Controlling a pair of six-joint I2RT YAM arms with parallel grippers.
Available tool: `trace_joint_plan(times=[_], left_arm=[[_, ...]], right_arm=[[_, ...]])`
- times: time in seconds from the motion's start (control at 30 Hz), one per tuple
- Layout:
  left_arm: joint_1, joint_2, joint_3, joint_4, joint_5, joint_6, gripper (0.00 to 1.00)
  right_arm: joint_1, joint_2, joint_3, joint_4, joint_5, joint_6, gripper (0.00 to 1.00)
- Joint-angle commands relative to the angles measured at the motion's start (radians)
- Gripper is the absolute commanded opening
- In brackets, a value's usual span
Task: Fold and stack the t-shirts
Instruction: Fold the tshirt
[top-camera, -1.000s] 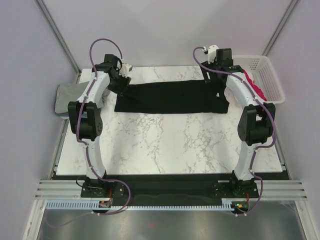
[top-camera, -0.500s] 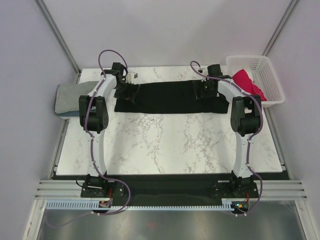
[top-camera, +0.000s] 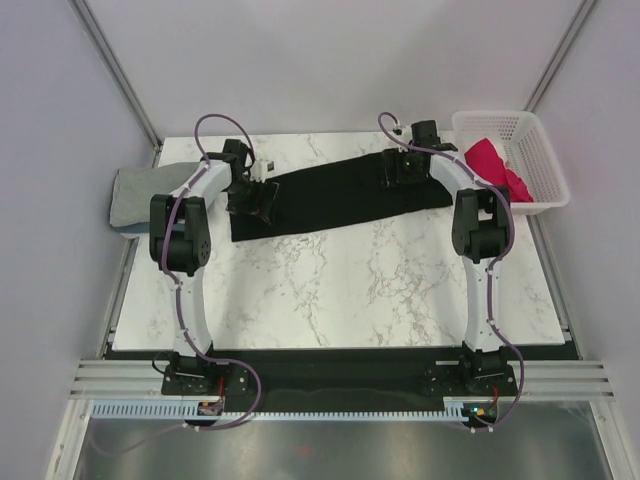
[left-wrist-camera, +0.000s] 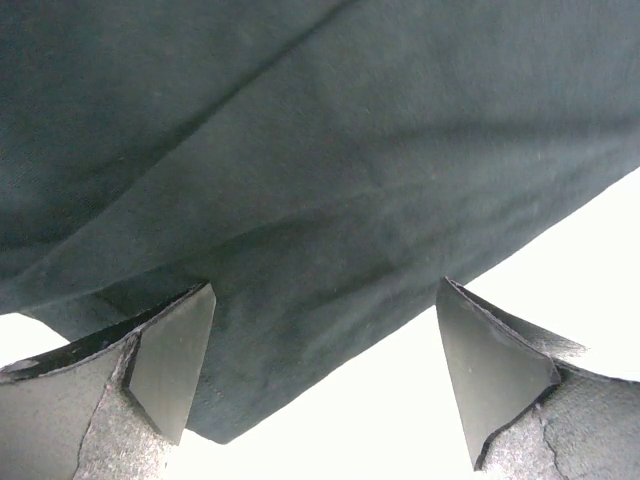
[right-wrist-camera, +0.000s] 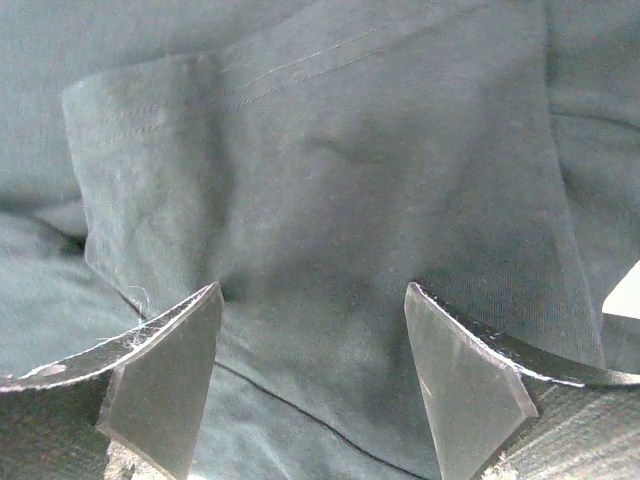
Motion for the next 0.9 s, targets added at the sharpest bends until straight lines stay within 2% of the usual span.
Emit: trace_joint_plan(times=[0.0,0.13,0.57,0.7,0.87], left_arm=[[-0.021,-0.073,-0.135,-0.055,0.005,-0.052,1.0],[-0.057,-0.152,-0.283,-0.041,-0.004,-0.059,1.0],[-0.259,-0.373,-0.574,-0.015,-0.043,-0.078,1.0],[-0.27,-0.44,-0.578,-0.015,-0.043,-0.078,1.0],[-0.268,-0.494,-0.454,-0.015,-0.043,-0.078,1.0]], right_arm=[[0.002,0.066,0.073,0.008,-0.029,0.038,0.82],[0.008,0.121,0.134,0.03,-0.045,0.057,0.83],[0.063,0.219,0.278,0.084,-0.062,0.097,0.86],[0.068,0.161,0.272,0.084,-0.037,0.095,0.86],[0.039,0.026,0.22,0.073,-0.029,0.117,0.86]])
